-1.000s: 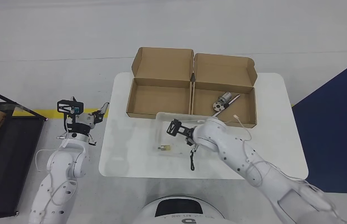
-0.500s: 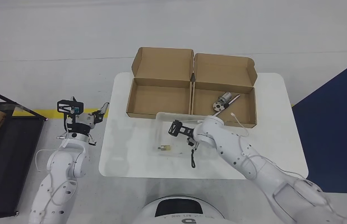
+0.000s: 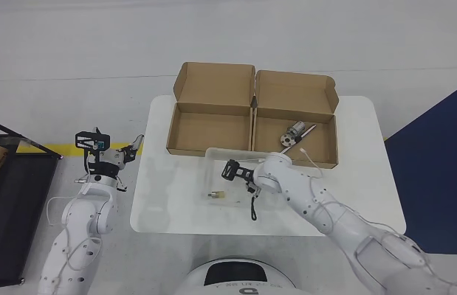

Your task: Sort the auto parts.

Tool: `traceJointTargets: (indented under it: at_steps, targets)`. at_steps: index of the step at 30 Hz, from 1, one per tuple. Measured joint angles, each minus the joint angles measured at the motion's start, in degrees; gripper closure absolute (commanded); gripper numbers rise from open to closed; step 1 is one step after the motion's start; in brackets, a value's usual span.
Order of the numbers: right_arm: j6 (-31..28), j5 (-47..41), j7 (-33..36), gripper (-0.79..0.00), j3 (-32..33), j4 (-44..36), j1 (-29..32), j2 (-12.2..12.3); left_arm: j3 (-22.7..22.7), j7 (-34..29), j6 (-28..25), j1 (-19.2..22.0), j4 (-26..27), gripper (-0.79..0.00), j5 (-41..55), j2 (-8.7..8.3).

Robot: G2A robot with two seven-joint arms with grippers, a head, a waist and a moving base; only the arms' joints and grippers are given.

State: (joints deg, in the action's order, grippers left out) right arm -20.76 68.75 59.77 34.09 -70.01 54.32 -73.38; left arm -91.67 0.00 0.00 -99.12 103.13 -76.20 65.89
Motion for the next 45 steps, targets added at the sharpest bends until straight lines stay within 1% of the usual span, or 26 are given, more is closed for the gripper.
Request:
traceJointTargets:
  at_steps: [4, 7, 10, 12, 14, 16, 18, 20, 22, 23, 26, 27, 32, 45]
  targets:
    - [0.32, 0.55, -0.25, 0.000, 0.12, -0.20, 0.27, -0.09, 0.00, 0.00, 0.00, 0.00, 0.00, -0.785, 0.00, 0.00]
    - [0.97, 1.76, -0.73, 0.000, 0.95, -1.89, 1.13, 0.33, 0.00, 0.00, 0.00, 0.00, 0.00, -0.785, 0.00, 0.00]
    - [2.35, 3.43, -1.31, 0.000, 2.99, -5.85, 3.13, 1.37, 0.00, 0.00, 0.00, 0.00, 0.00, -0.785, 0.00, 0.00]
    - [3.25, 4.76, -2.14, 0.000, 5.29, -9.92, 5.40, 2.49, 0.00, 0.00, 0.00, 0.00, 0.00, -0.785, 0.00, 0.00]
    - [3.95, 5.07, -3.95, 0.000, 8.64, -14.63, 8.44, 3.83, 0.00, 0.00, 0.00, 0.00, 0.00, -0.785, 0.00, 0.00]
    - [3.47, 4.26, -5.81, 0.000, 12.26, -18.63, 11.35, 5.07, 0.00, 0.00, 0.00, 0.00, 0.00, -0.785, 0.00, 0.00]
    - [0.85, 2.04, -8.05, 0.000, 16.82, -22.57, 14.51, 6.46, 0.00, 0.00, 0.00, 0.00, 0.00, -0.785, 0.00, 0.00]
    - [-3.30, -2.06, -10.42, 0.000, 21.97, -24.53, 16.91, 7.70, 0.00, 0.00, 0.00, 0.00, 0.00, -0.785, 0.00, 0.00]
    - [-7.29, -6.92, -12.31, 0.000, 26.36, -24.62, 18.21, 8.54, 0.00, 0.00, 0.00, 0.00, 0.00, -0.785, 0.00, 0.00]
    - [-10.39, -10.21, -13.28, 0.000, 29.02, -24.04, 18.60, 9.04, 0.00, 0.00, 0.00, 0.00, 0.00, -0.785, 0.00, 0.00]
    - [-16.29, -16.08, -14.94, 0.000, 34.05, -22.17, 18.84, 9.97, 0.00, 0.00, 0.00, 0.00, 0.00, -0.785, 0.00, 0.00]
    - [-17.32, -17.25, -15.29, 0.000, 34.99, -21.73, 18.84, 10.14, 0.00, 0.00, 0.00, 0.00, 0.00, -0.785, 0.00, 0.00]
    - [-20.01, -21.62, -16.12, 0.000, 36.94, -20.66, 18.49, 10.66, 0.00, 0.00, 0.00, 0.00, 0.00, -0.785, 0.00, 0.00]
    - [-20.30, -21.51, -15.67, 0.000, 36.50, -21.08, 18.68, 10.88, 0.00, 0.00, 0.00, 0.00, 0.00, -0.785, 0.00, 0.00]
